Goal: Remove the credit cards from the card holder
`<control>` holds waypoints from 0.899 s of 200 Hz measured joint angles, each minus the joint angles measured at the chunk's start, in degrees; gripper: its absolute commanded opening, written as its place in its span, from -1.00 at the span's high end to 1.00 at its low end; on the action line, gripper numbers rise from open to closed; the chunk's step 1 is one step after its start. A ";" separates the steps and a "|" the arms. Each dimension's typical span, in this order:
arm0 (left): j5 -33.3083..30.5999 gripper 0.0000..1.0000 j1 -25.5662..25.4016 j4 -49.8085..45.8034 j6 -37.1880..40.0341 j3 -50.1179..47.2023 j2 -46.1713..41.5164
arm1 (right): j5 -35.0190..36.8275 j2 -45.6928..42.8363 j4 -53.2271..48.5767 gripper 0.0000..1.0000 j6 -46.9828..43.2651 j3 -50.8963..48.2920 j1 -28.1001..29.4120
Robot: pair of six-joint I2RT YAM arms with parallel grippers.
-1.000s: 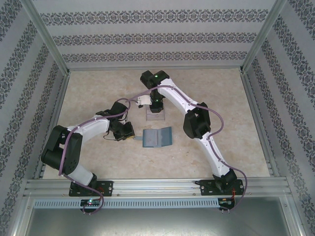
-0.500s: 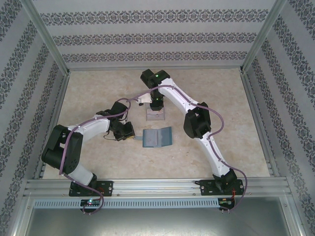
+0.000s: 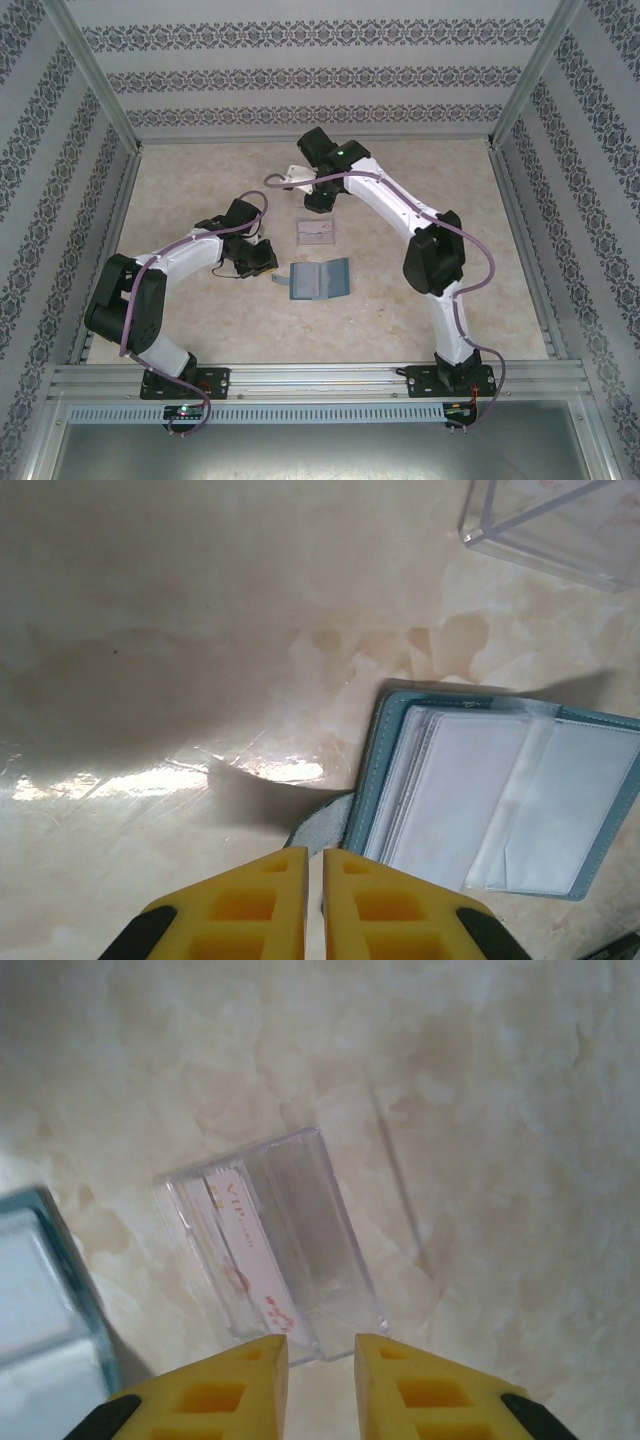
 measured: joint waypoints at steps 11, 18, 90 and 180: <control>0.28 0.76 0.00 0.00 0.17 0.09 0.00 | -0.33 -2.67 2.67 0.49 4.33 -4.09 0.00; 0.46 0.76 0.00 0.02 0.22 0.13 0.02 | -0.44 -4.22 4.15 0.49 7.30 -6.60 0.02; 2.16 0.77 -0.44 0.48 0.42 0.74 1.57 | -3.04 -19.65 15.54 0.64 38.27 -28.92 0.94; 3.69 0.89 -4.39 2.78 0.33 2.45 4.48 | -12.39 -25.49 22.34 0.68 65.44 -43.32 2.23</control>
